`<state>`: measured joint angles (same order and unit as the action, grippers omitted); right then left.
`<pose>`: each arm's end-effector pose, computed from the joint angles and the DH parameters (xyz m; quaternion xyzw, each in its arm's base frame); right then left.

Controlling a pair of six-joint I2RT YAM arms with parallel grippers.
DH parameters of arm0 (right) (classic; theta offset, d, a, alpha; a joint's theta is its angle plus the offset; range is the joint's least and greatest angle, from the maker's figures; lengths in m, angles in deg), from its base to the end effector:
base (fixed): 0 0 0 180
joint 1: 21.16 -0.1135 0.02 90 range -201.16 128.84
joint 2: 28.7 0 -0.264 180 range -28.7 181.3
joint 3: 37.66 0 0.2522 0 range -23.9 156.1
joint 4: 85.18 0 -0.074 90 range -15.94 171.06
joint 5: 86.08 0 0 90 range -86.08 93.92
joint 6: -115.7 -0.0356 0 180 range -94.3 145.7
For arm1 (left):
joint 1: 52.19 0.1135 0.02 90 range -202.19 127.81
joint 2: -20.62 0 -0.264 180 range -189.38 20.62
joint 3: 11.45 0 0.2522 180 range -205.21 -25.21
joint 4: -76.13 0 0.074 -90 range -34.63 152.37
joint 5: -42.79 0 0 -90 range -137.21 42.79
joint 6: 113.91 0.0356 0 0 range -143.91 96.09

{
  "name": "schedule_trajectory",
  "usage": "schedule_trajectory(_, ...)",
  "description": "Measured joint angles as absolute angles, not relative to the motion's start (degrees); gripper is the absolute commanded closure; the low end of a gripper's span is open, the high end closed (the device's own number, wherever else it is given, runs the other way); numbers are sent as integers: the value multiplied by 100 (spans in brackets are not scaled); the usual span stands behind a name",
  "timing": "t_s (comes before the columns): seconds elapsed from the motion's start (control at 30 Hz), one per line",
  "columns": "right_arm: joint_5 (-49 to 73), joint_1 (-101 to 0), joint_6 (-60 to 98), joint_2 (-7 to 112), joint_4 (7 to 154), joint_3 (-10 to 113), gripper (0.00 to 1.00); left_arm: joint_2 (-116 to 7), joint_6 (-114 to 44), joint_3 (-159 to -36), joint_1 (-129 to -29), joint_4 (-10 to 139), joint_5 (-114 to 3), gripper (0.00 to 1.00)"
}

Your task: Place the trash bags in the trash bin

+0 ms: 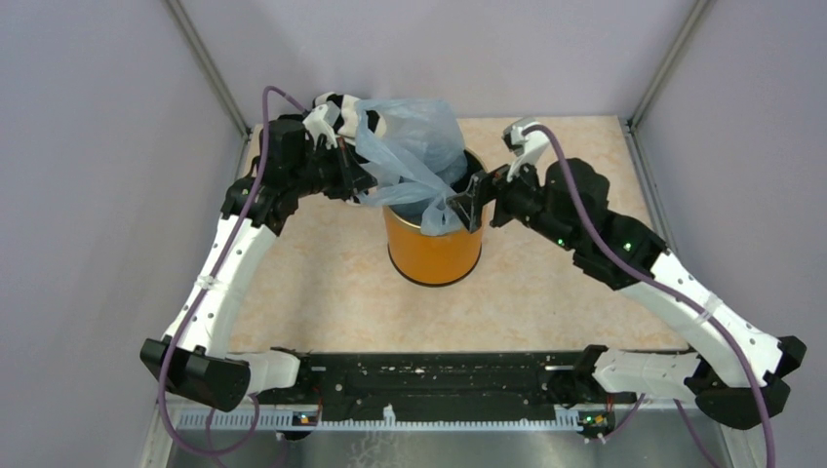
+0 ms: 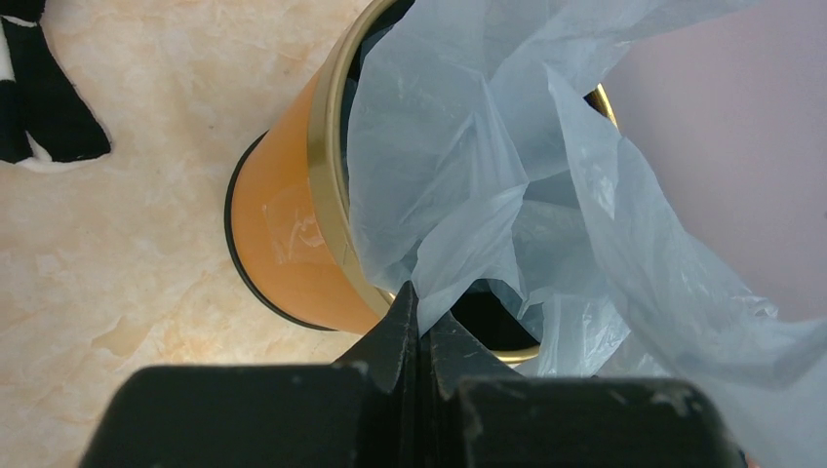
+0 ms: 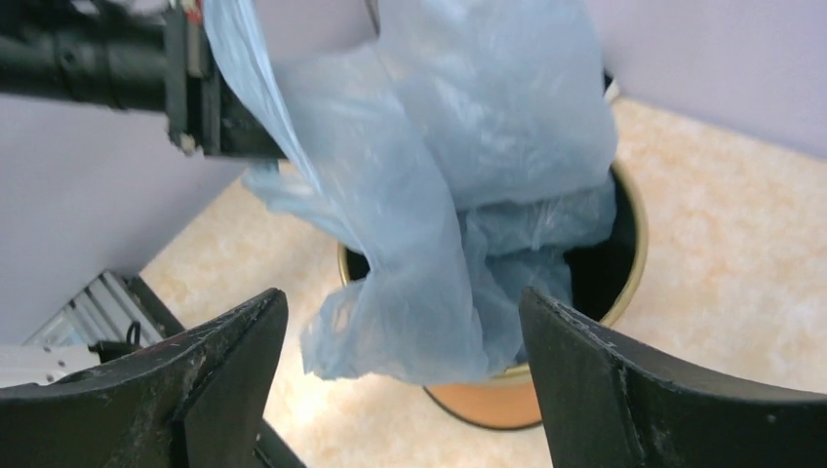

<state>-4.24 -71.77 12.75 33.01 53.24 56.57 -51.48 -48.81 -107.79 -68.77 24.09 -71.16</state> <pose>0.1406 0.1633 0.4643 -0.2012 0.7331 0.2950 0.5788 0.2480 -0.0889 0.4186 0.0461 0.8432 -0.3451 0.4096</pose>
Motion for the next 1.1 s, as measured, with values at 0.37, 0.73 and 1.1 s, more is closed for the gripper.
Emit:
schedule_trajectory(0.37, -575, -6418, 1734, 4835, 5722, 7272, 3, -5003, -4818, -10681, -6992, 2269, -7052, 100)
schedule_trajectory(0.73, 1016, -5531, 1843, 5480, 7101, 5947, 47, -5003, -4767, -10681, -6992, 2203, -7030, 100)
schedule_trajectory(1.1, 798, -5671, 1669, 5480, 7427, 5250, 84, -5117, -4772, -10701, -6995, 2216, -7033, 100)
